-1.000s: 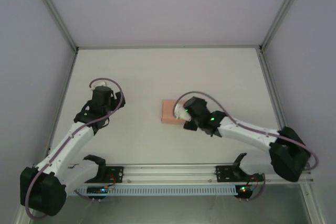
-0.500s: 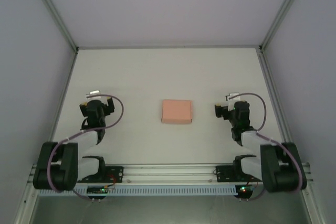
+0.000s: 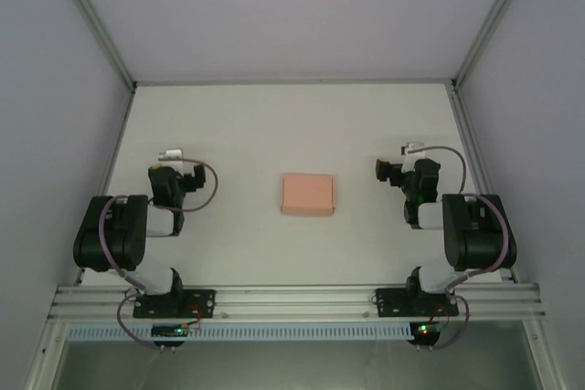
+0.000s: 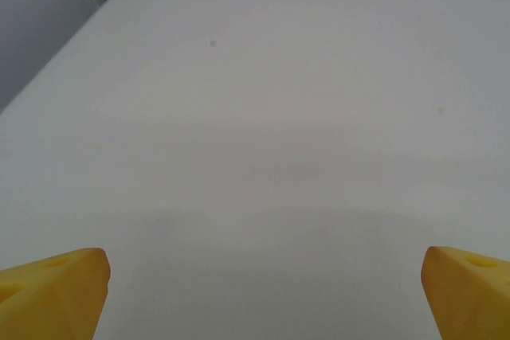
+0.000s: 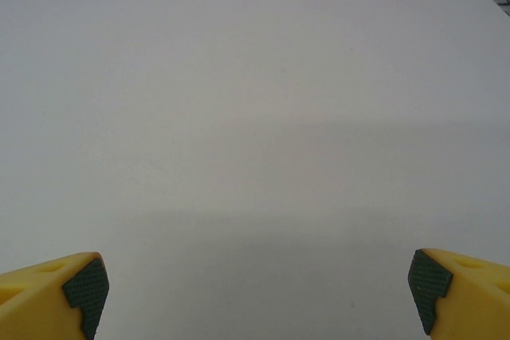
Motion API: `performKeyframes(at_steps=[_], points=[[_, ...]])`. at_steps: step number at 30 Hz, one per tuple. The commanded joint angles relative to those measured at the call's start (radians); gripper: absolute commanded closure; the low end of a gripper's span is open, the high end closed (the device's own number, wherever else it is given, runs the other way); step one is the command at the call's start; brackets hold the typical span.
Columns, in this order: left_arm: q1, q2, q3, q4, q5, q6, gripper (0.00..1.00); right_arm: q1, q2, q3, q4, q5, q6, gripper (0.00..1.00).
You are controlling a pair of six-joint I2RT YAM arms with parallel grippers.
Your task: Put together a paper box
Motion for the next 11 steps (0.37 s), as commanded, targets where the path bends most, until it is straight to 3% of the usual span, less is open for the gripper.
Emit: performKeyframes(at_steps=[1, 11], points=[[0.019, -0.006, 0.023, 0.017, 0.043, -0.022, 0.01, 0.002, 0.001, 0.019, -0.043, 0.015, 0.034, 0.01], [0.019, -0.013, 0.029, -0.012, 0.045, -0.021, 0.01, 0.003, 0.006, 0.015, -0.019, 0.019, 0.035, 0.01]])
